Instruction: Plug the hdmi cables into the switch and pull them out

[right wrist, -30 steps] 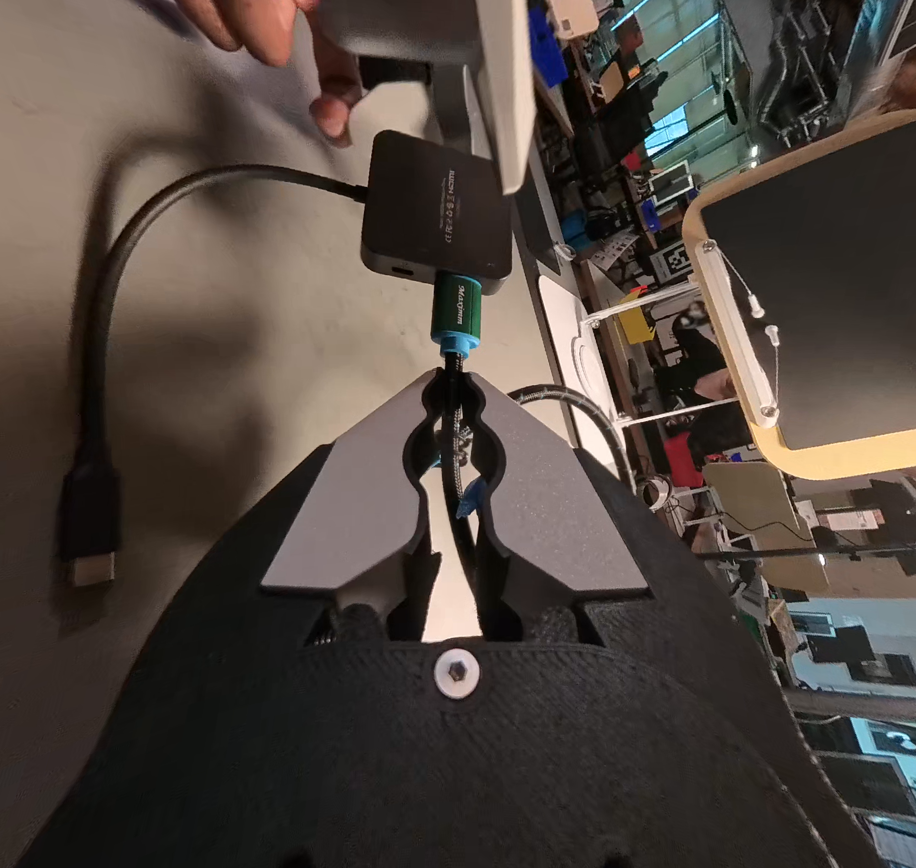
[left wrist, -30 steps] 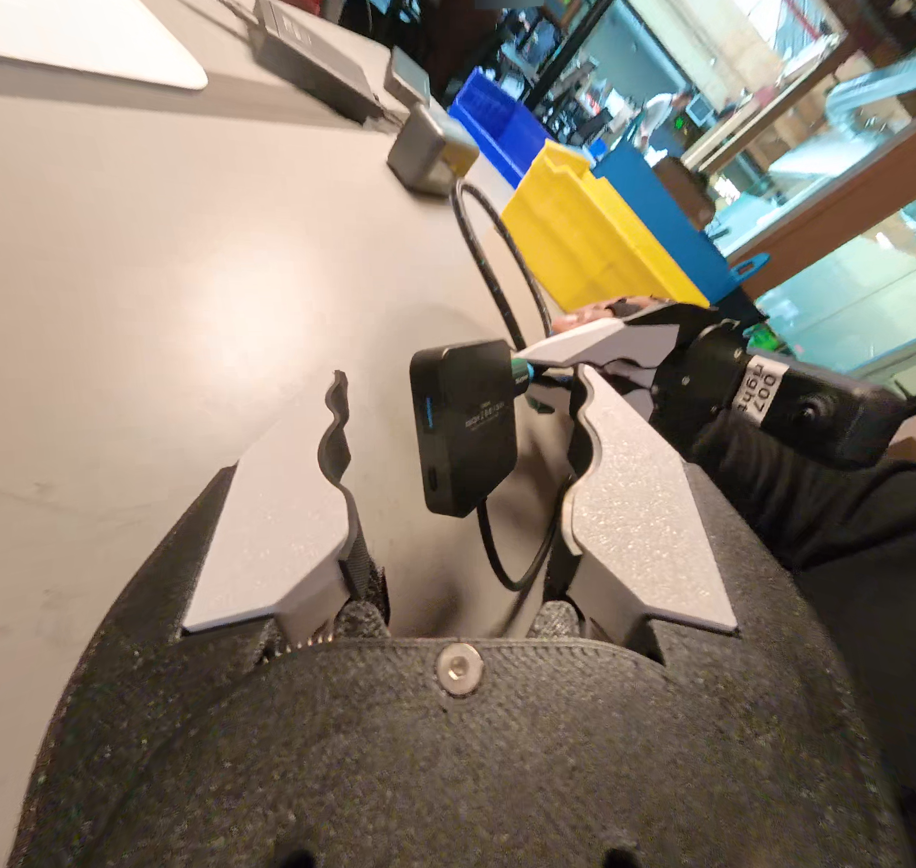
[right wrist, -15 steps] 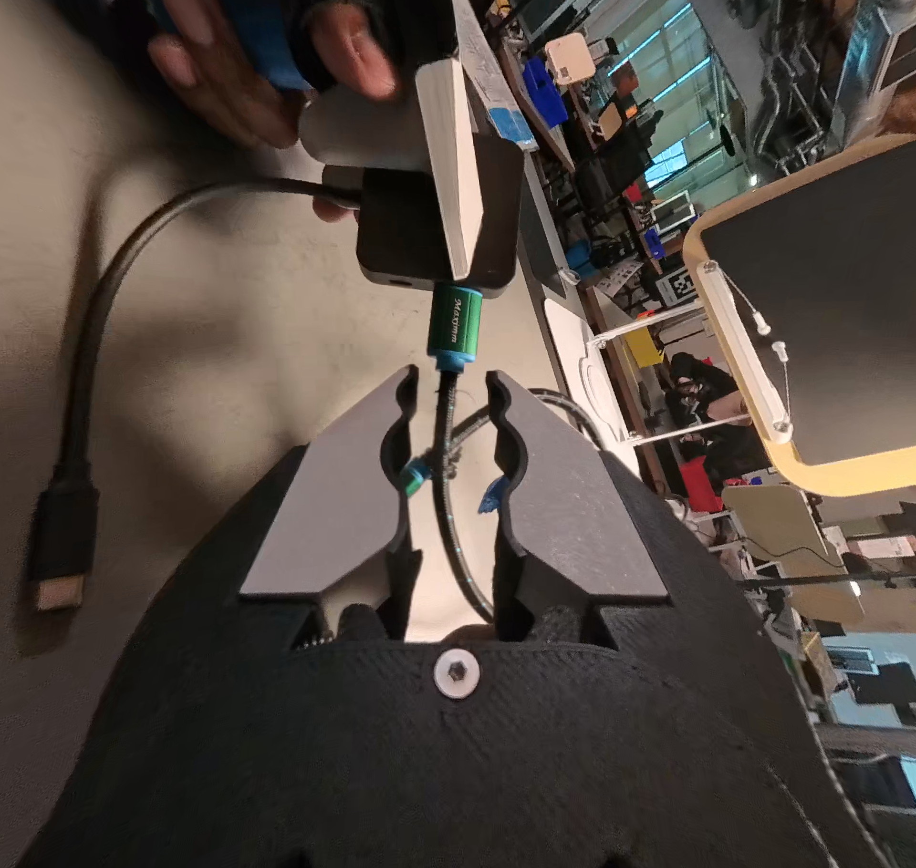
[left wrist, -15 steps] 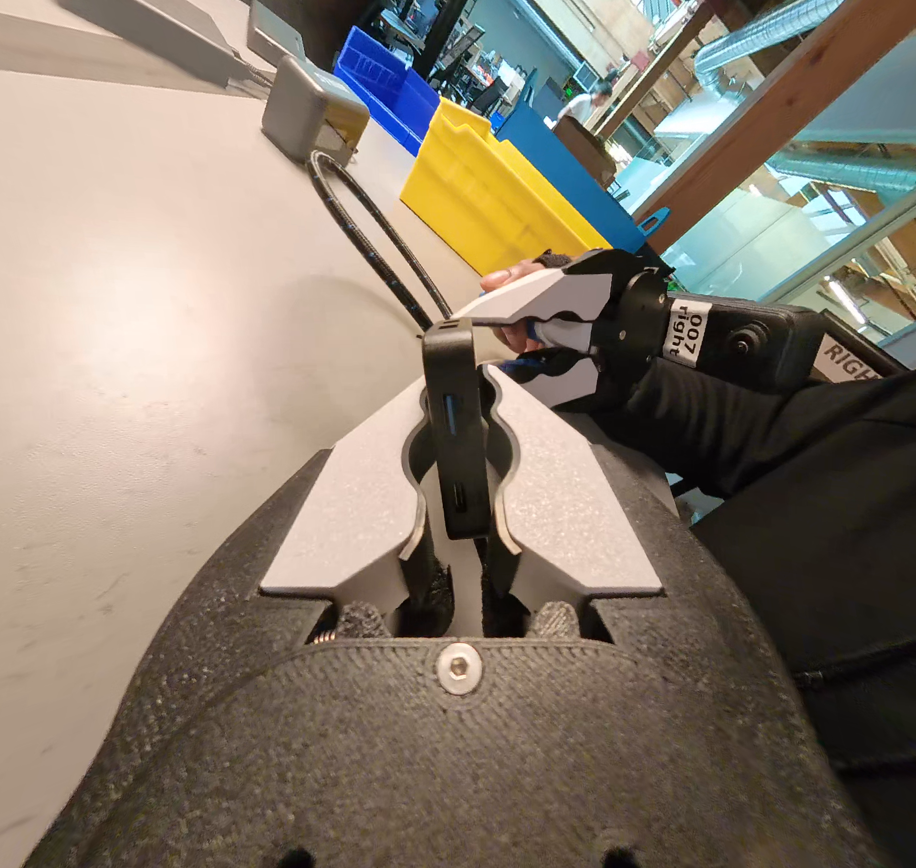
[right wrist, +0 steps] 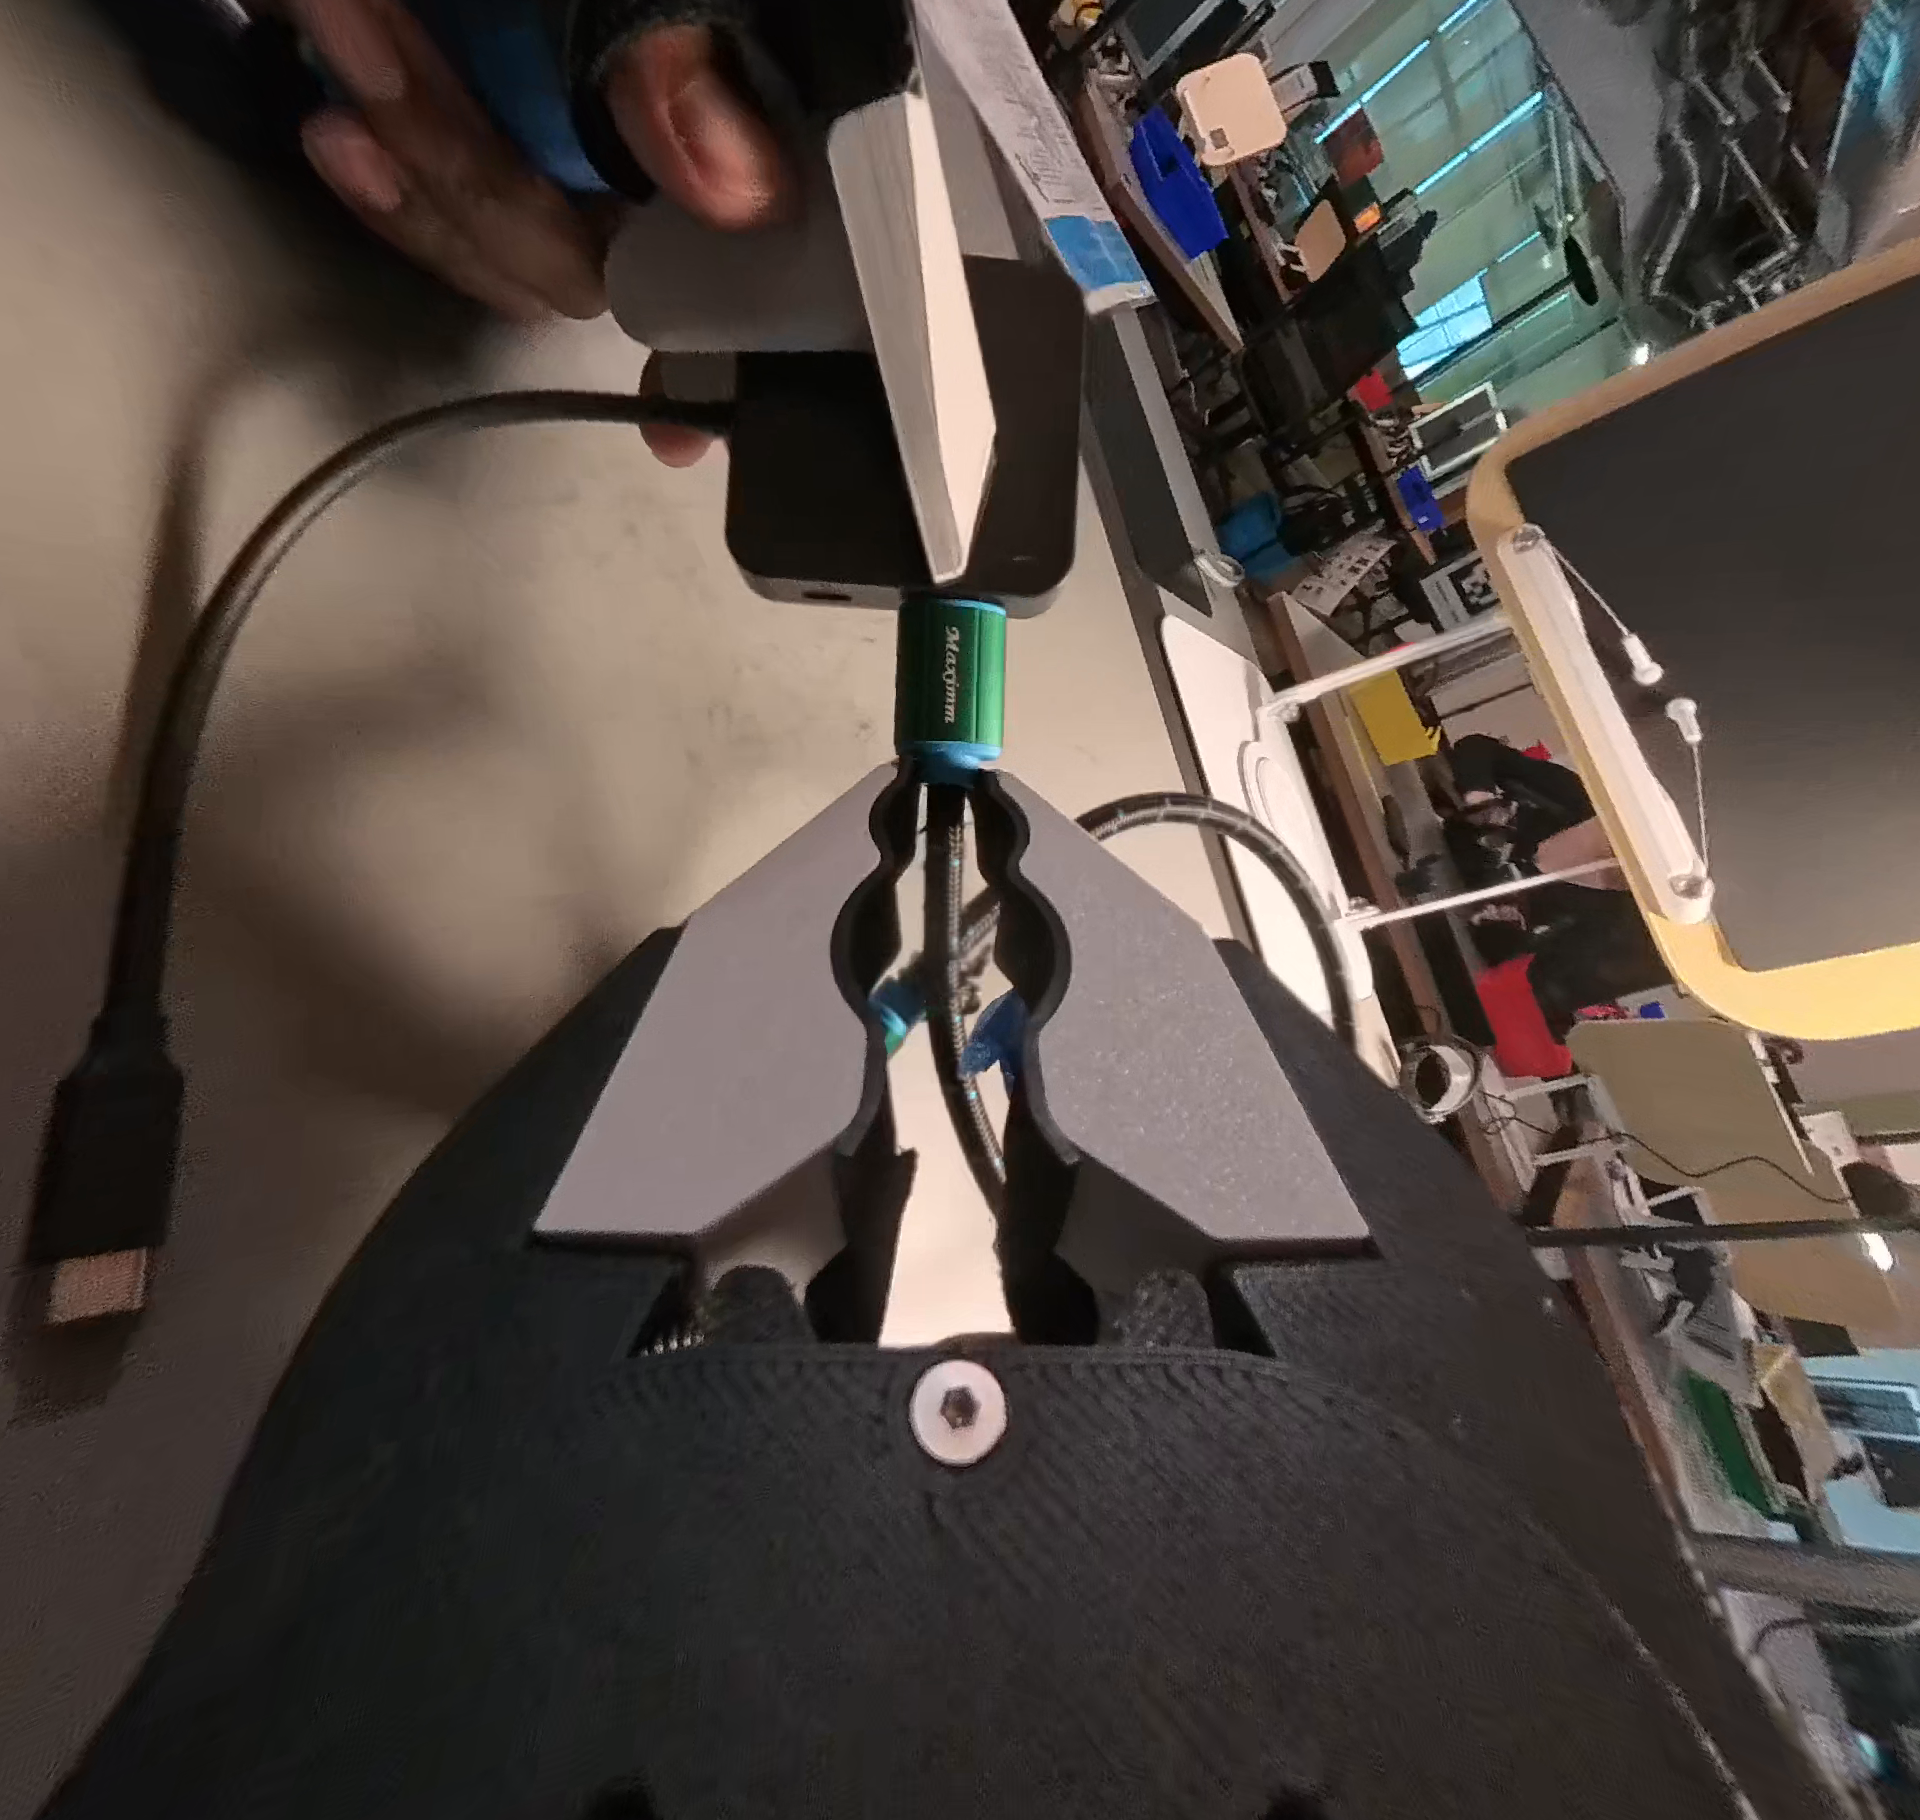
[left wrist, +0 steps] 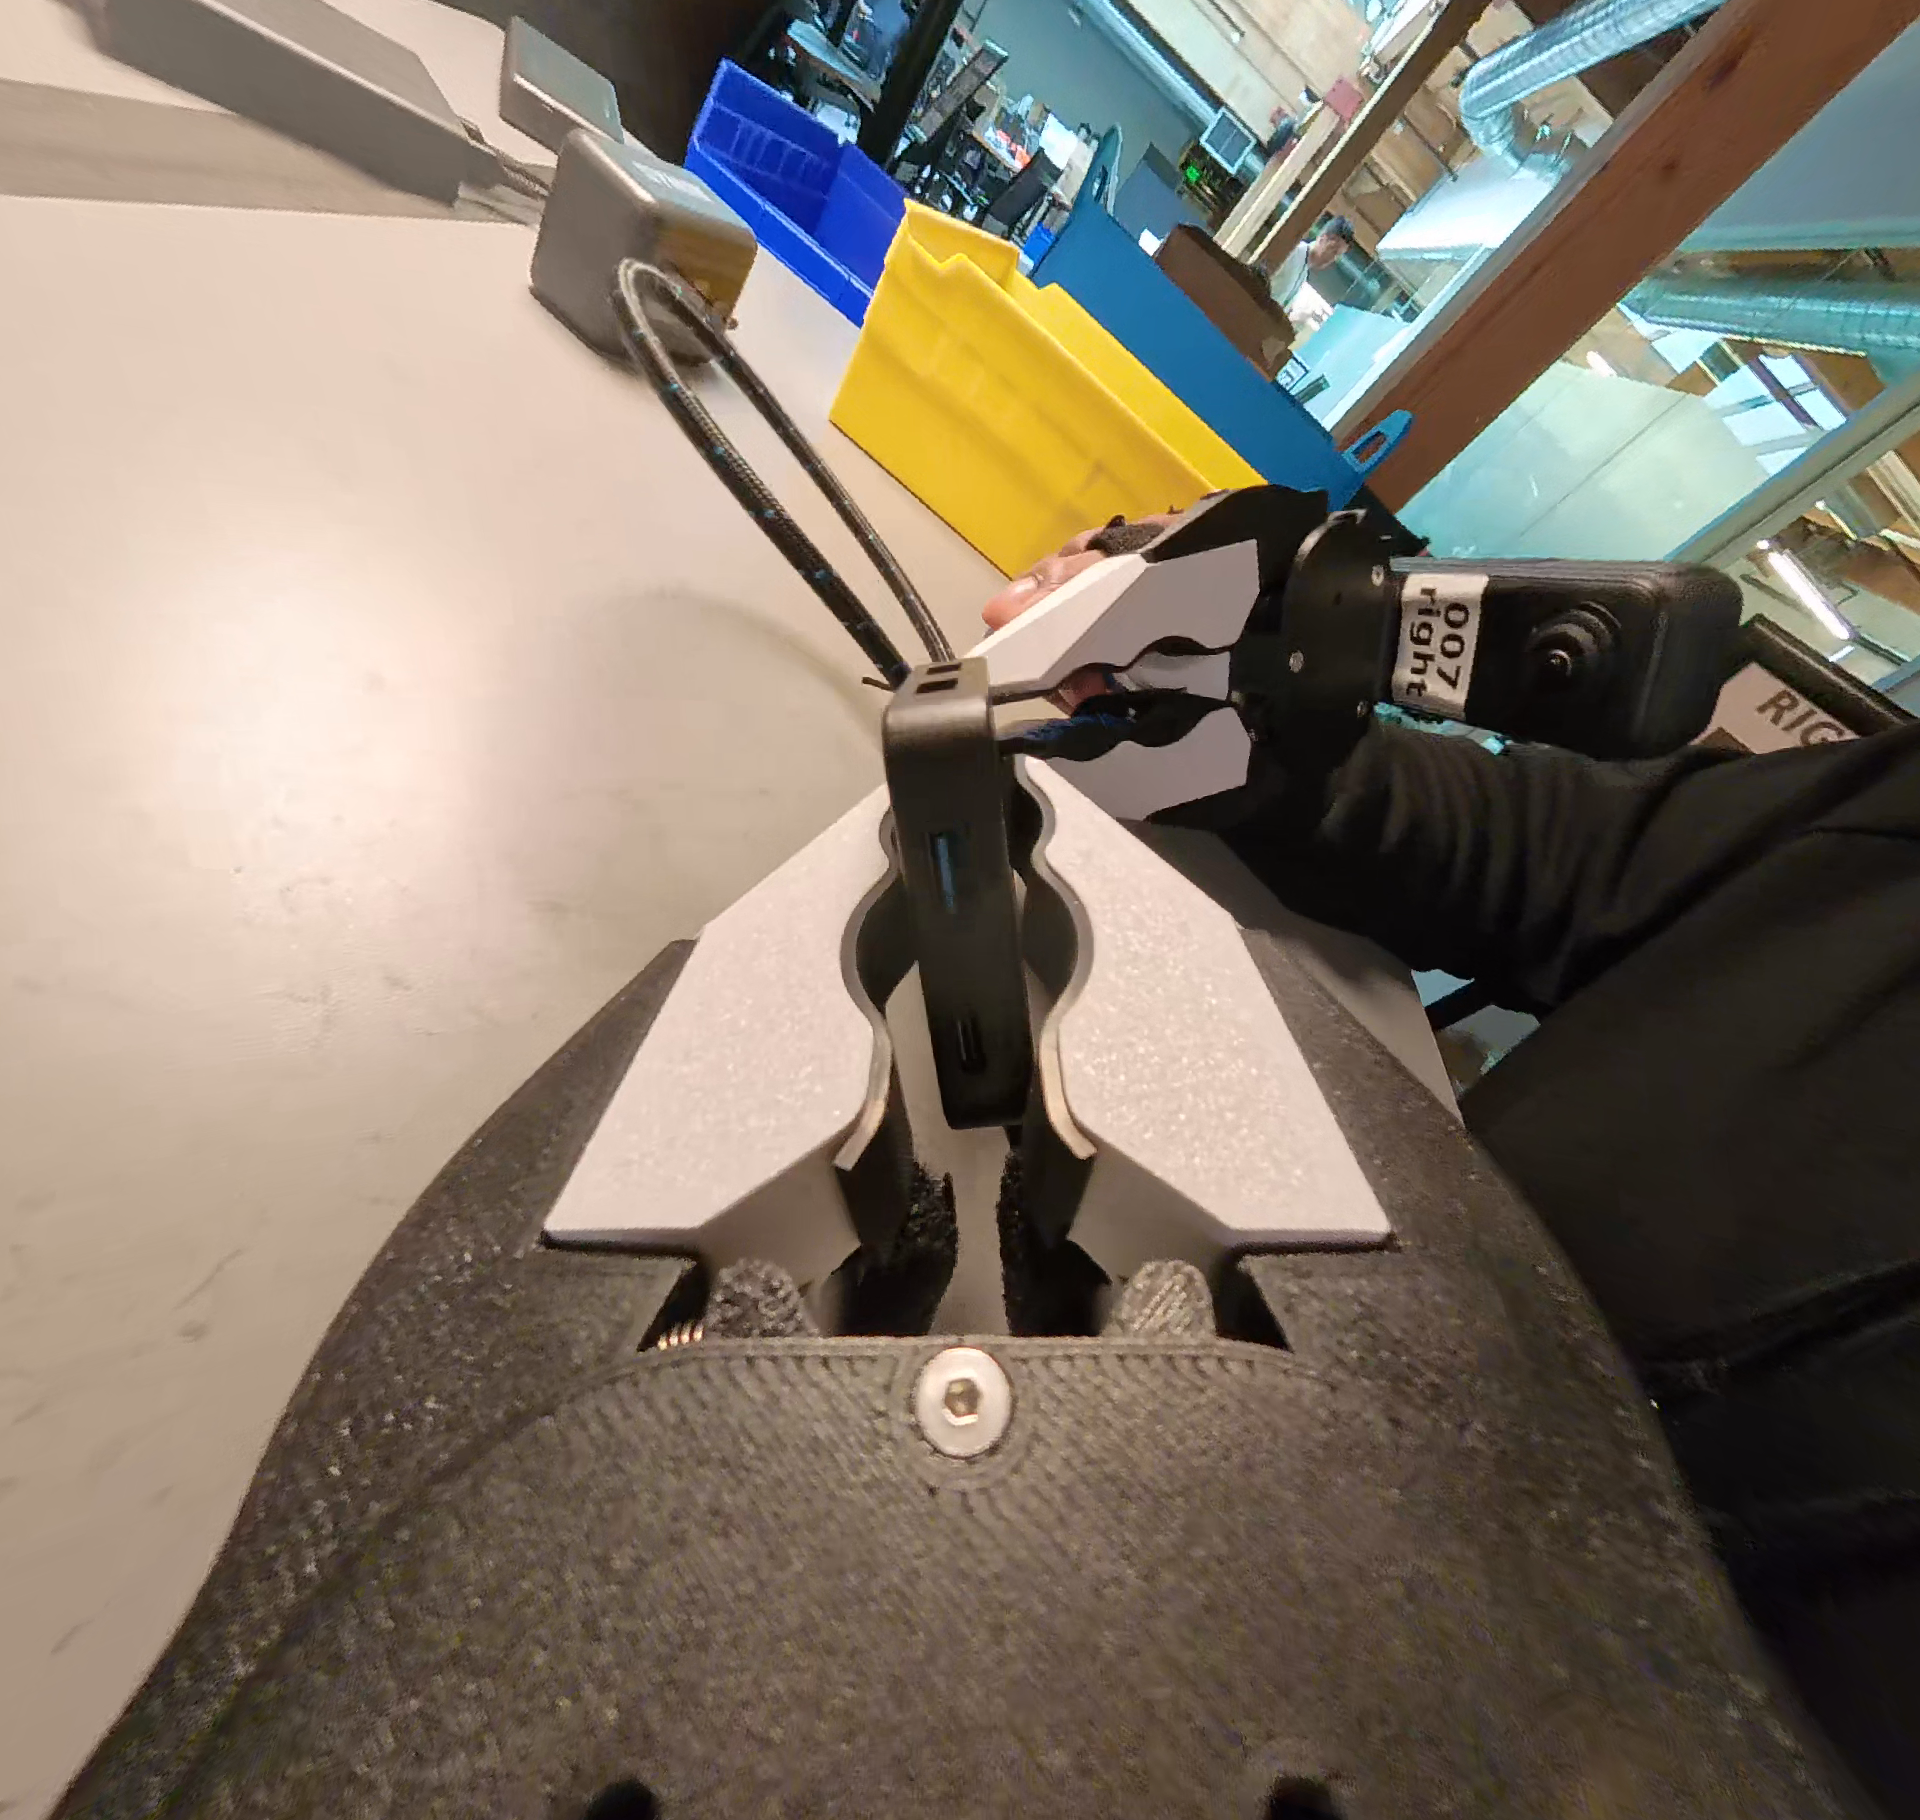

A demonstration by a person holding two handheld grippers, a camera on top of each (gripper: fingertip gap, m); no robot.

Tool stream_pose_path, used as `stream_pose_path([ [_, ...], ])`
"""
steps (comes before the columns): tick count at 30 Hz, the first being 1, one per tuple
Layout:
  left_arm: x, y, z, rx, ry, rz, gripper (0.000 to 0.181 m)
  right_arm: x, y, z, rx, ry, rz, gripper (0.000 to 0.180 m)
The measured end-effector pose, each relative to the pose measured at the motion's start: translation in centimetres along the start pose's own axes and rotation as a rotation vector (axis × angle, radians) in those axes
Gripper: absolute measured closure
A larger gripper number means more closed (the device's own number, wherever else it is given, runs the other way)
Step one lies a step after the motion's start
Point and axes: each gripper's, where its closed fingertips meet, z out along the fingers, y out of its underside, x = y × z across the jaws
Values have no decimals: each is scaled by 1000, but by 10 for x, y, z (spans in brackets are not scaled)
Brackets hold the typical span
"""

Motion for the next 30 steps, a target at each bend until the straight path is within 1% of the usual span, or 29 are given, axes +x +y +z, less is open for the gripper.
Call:
stream_pose_path([
  [5, -2, -1, -3, 6, 5, -22, 167, -2, -1, 1, -12, 7, -41, 167],
  [8, -3, -1, -2, 4, 3, -22, 167, -2, -2, 1, -7, -4, -1, 167],
  [11, -3, -2, -4, 12, 9, -38, 168, -4, -2, 1, -12, -8, -22, 168],
  [14, -1, -1, -2, 3, 22, -28, 167, 0, 1, -1, -7, -19, 22, 169],
  [17, -3, -2, -6, 12, 31, -62, 168, -7, -1, 1, -4, -40, -15, 171],
  [20, -2, 1, -4, -6, 37, -59, 167, -3, 2, 0, -4, -43, 23, 171],
  [22, -5, -3, -7, 23, 27, -75, 167, -12, 2, 1, -5, -78, 1, 171],
  [23, -7, -9, -12, 61, 28, -97, 167, -12, 5, 2, -24, -68, -13, 171],
  [24, -11, -14, -18, 87, 31, -121, 168, -7, 8, 1, -39, -46, -5, 171],
  [26, -17, -17, -25, 106, 17, -135, 167, 1, 7, -2, -8, -42, 56, 172],
  [30, -12, -19, -26, 118, 50, -143, 167, -20, 4, 0, 6, -131, 35, 171],
])
